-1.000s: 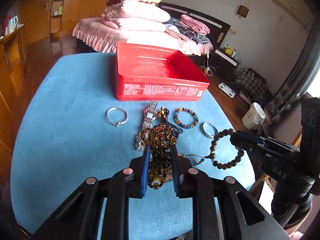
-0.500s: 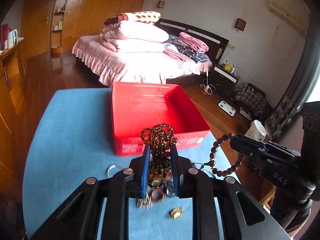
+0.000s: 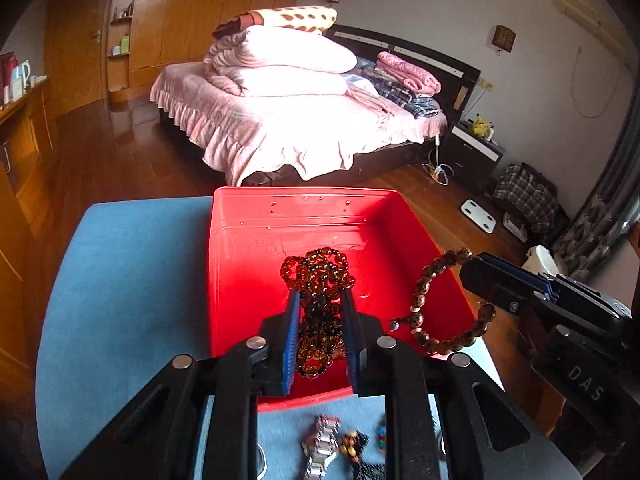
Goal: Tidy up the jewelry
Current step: 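Carry the bracelet with the right tool while the left tool carries the necklace into the red tin, then open both tools to drop the bracelet and necklace into the tin, then withdraw both tools from the tin toward the silver bangles, then grasp the plain silver bangle with the right tool while the left tool grasps the silver ball-end bangle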
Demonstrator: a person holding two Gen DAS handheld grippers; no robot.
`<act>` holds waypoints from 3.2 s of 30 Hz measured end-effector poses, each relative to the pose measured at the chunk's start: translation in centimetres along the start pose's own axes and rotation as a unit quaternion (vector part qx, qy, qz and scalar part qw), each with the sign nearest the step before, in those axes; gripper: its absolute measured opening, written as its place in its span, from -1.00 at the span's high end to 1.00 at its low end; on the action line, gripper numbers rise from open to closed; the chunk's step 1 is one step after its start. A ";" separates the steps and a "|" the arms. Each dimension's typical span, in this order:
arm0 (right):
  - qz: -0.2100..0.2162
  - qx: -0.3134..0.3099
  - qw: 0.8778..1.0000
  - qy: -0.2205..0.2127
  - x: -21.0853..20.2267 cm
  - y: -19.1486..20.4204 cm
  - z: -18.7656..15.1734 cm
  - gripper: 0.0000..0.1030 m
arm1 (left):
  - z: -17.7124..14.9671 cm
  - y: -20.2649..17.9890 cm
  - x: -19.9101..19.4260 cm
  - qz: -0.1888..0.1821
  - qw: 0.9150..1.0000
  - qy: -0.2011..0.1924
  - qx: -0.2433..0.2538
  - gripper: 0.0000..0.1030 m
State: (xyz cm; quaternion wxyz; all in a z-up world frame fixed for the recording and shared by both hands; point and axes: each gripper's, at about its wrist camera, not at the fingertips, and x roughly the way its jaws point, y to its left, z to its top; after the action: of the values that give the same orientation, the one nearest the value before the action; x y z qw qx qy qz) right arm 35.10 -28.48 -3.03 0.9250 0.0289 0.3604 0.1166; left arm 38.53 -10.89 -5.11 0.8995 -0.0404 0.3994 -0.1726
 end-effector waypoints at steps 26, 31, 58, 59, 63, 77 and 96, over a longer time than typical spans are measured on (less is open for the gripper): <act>-0.016 0.027 0.999 0.023 3.6 -2.2 -2.4 0.32 | -1.3 1.8 0.0 0.050 0.999 -0.013 -0.002 -0.33; -0.024 0.028 0.999 -0.007 0.3 -2.5 -4.7 -0.16 | -4.2 2.7 -3.6 0.084 0.995 -0.050 0.002 -0.76; -0.083 0.057 0.992 0.080 -2.2 -3.0 -16.7 -0.90 | -14.8 5.2 -5.2 0.138 0.990 -0.009 0.004 -0.86; -0.082 0.062 0.992 0.080 -2.1 -3.3 -16.9 -0.89 | -14.9 5.0 -5.0 0.137 0.991 -0.005 0.006 -0.86; -0.097 0.054 0.990 0.085 -1.7 -3.4 -17.4 -0.89 | -15.3 4.6 -4.2 0.135 0.991 0.000 0.010 -0.86; -0.108 0.024 0.988 0.104 0.2 -2.9 -17.7 -0.35 | -14.6 4.0 -1.5 0.119 0.992 0.025 0.016 -0.86; -0.097 0.028 0.991 0.092 0.2 -3.0 -17.6 0.06 | -14.1 5.6 0.0 0.106 0.993 0.048 0.003 -0.39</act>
State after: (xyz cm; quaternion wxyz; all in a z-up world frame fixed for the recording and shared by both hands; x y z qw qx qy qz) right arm 23.95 -31.88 -16.61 0.8936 0.0092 0.4484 0.0187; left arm 29.81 -4.76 -15.85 0.8926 0.0133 0.4436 -0.0790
